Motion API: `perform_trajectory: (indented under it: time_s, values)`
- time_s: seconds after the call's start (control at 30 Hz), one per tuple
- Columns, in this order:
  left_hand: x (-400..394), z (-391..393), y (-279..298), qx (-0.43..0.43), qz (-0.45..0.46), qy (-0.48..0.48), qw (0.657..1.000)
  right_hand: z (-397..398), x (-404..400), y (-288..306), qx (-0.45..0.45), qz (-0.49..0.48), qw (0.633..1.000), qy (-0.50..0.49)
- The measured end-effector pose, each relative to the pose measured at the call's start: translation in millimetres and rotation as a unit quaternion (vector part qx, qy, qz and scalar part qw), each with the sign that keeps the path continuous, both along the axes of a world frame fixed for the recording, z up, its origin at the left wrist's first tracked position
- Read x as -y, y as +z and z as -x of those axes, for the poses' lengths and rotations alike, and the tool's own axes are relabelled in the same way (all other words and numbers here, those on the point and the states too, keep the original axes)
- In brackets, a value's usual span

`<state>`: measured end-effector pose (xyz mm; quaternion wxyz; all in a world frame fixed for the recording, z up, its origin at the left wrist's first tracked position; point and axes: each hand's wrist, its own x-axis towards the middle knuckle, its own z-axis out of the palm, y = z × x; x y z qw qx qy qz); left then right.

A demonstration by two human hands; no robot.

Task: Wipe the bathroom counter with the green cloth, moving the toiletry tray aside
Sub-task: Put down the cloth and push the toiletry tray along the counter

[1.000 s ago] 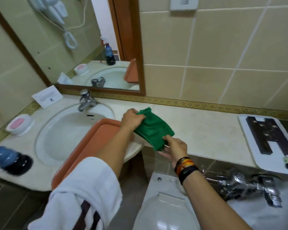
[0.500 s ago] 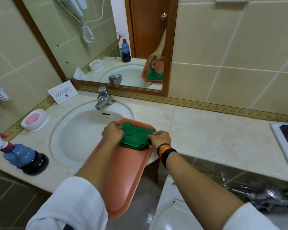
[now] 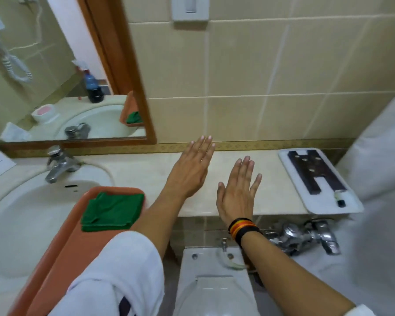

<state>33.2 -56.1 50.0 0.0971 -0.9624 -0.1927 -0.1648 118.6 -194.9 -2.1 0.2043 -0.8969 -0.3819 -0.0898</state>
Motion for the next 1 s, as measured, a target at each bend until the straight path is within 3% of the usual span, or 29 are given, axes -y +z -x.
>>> perform_trajectory:
  time_s: [0.17, 0.3, 0.4, 0.5, 0.67, 0.8, 1.0]
  values:
    - [49, -123, -4, -0.03, -0.002, -0.083, 0.996, -86, 72, 1, -0.028, -0.03, 0.993, -0.111]
    - [90, -218, -16, -0.071, 0.065, -0.083, 0.992, -151, 144, -5, -0.108, -0.113, 0.96, -0.231]
    - [111, -280, -29, -0.082, 0.139, -0.047, 0.986, -186, 188, -15, -0.216, -0.222, 0.899, -0.311]
    - [115, -325, -39, -0.101, 0.182, -0.014, 0.978, -206, 211, -25, -0.344, -0.269, 0.807, -0.396]
    - [110, -386, -49, -0.109, 0.238, 0.017, 0.965, -222, 213, -53, -0.473, -0.357, 0.708, -0.385]
    - [115, -411, -64, -0.126, 0.244, 0.021, 0.961, -234, 211, -71, -0.462, -0.367, 0.71, -0.384]
    - [110, -408, -73, -0.126, 0.231, 0.063, 0.963, -230, 220, -75, -0.405, -0.315, 0.778, -0.363]
